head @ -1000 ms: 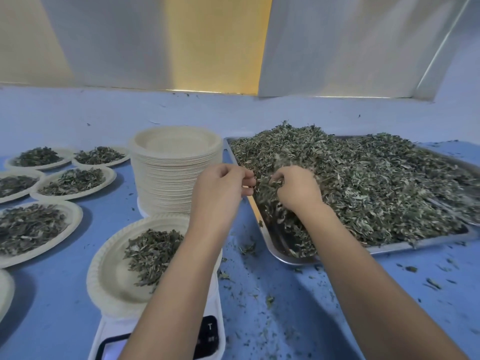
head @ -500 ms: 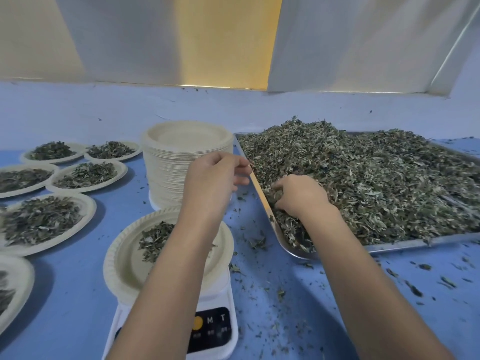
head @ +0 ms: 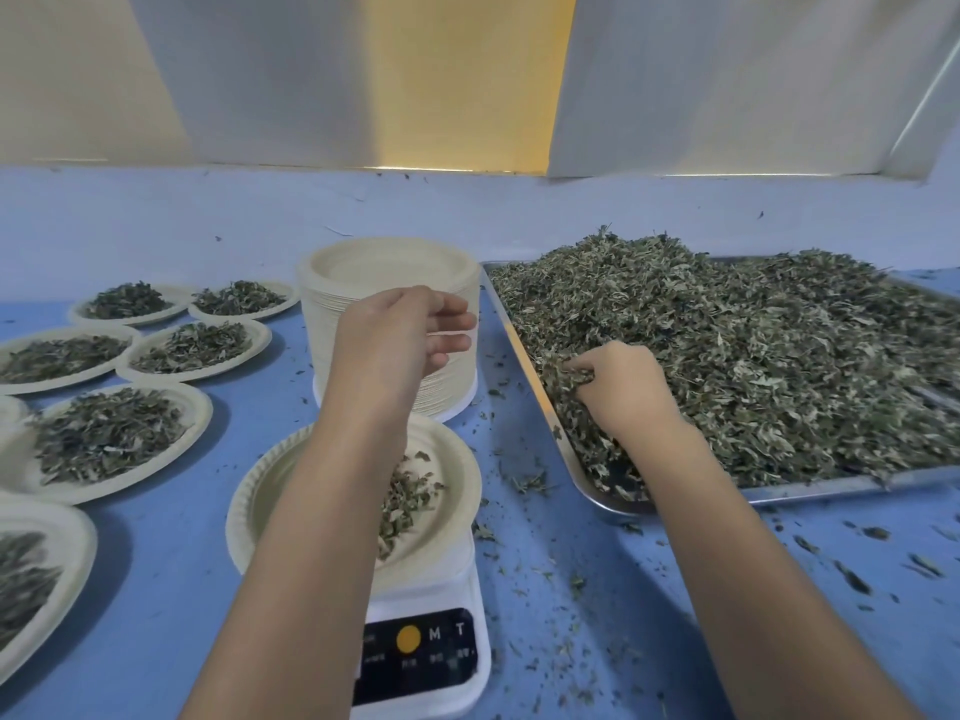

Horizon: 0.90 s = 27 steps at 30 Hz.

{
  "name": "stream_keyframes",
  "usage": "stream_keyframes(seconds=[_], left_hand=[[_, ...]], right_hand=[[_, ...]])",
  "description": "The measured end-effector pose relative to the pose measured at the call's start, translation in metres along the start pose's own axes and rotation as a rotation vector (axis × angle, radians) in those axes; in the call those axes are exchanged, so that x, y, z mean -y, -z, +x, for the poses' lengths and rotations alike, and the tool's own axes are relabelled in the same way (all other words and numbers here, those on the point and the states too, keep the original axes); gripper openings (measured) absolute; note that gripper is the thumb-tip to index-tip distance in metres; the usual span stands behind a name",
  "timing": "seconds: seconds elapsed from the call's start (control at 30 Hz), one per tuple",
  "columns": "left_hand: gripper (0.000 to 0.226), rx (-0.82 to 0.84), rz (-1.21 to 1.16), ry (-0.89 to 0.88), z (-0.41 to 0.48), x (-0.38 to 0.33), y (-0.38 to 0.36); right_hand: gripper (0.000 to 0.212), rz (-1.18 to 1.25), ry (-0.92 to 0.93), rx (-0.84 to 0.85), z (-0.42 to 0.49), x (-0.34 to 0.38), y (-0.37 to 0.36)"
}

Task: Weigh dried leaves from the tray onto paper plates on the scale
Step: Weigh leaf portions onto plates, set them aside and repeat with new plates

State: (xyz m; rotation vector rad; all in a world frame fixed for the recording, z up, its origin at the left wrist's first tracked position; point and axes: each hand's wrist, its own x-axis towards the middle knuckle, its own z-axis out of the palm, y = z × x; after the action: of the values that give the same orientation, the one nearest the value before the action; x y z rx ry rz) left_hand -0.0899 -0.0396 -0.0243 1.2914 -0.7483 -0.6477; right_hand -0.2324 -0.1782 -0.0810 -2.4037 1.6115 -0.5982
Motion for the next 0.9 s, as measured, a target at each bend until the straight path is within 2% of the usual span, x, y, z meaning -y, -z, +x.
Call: stream_keyframes(seconds=[0.1,0.17,0.33,0.5,0.7,0.9], left_hand=[[0.022,-0.008,-0.066,0.083,-0.005,0.004,-0.011],[0.019,0.014,-0.215,0.179,-0.010,0.010,-0.026],[0.032,0.048,-0.385,0.425,-0.004,0.035,-0.077],[0.047,0.077,-0.442,0.582,0.006,0.056,-0.117],[0.060,0.139,-0.572,0.687,0.015,0.066,-0.130],[0.055,0.128,-0.746,0.655,0.022,0.055,-0.127]], right_hand=[[0.047,0.060,-0.016,-0.007,-0.002,-0.003,0.003],[0.043,0.113,-0.033,-0.049,-0.003,-0.005,0.005],[0.042,0.301,-0.121,-0.187,-0.003,-0.013,0.011],[0.037,0.524,-0.217,-0.203,0.000,-0.022,0.015],[0.036,0.663,-0.210,-0.146,0.000,-0.015,0.016],[0.037,0.632,-0.126,-0.157,-0.008,-0.002,0.030]])
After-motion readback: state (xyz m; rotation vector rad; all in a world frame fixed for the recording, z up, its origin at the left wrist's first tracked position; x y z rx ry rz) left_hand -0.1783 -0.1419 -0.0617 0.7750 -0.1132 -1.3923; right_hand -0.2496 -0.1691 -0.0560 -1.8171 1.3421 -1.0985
